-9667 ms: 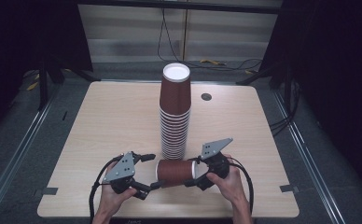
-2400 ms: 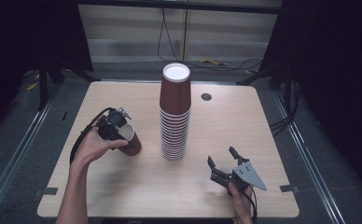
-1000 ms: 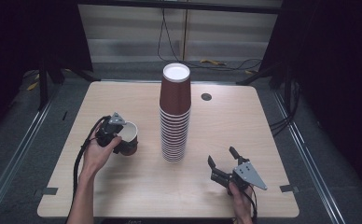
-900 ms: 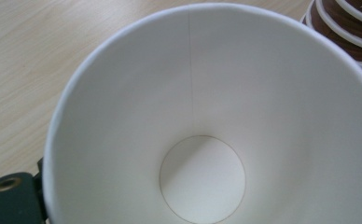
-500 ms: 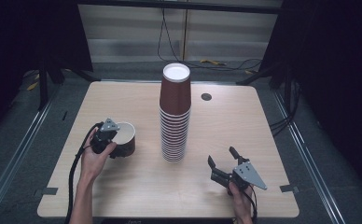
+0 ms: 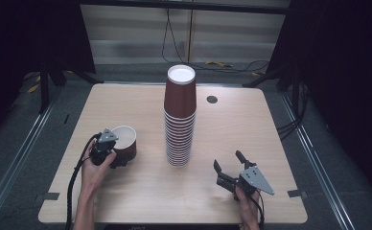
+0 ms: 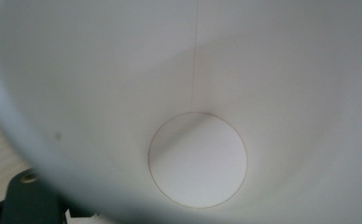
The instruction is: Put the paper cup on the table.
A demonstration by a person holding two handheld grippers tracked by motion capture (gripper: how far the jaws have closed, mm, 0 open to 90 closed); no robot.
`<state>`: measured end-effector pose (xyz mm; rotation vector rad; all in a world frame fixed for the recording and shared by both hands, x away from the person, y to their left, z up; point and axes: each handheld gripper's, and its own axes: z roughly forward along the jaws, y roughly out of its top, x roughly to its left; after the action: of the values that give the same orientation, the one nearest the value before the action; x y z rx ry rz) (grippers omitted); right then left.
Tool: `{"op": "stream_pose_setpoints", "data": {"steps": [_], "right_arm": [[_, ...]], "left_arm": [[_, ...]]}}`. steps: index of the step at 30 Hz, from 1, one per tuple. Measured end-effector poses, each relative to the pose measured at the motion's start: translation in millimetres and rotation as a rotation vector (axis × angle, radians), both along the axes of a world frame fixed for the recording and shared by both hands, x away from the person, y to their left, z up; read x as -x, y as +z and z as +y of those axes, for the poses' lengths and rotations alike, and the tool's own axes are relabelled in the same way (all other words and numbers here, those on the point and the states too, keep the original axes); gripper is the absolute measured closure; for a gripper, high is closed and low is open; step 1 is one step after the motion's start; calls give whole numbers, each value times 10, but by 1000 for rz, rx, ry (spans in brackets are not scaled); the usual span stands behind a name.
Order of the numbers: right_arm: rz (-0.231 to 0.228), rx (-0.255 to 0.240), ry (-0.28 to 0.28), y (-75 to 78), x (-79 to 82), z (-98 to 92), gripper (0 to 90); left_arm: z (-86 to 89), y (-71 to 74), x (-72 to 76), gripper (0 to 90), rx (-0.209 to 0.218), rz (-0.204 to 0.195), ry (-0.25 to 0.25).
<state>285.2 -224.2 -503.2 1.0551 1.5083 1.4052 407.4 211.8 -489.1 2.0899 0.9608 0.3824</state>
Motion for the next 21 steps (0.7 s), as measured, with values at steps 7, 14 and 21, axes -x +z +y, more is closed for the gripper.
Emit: {"op": "stream_pose_setpoints", "data": {"steps": [7, 14, 21], "right_arm": [[0, 0, 0, 0, -1, -1, 136], [3, -2, -1, 0, 1, 1, 136], [1, 0, -2, 0, 0, 1, 136]], "left_arm": [[24, -36, 132, 159, -3, -9, 25], [83, -71, 304, 159, 70, -52, 111], [92, -82, 556, 159, 178, -145, 123]]}}
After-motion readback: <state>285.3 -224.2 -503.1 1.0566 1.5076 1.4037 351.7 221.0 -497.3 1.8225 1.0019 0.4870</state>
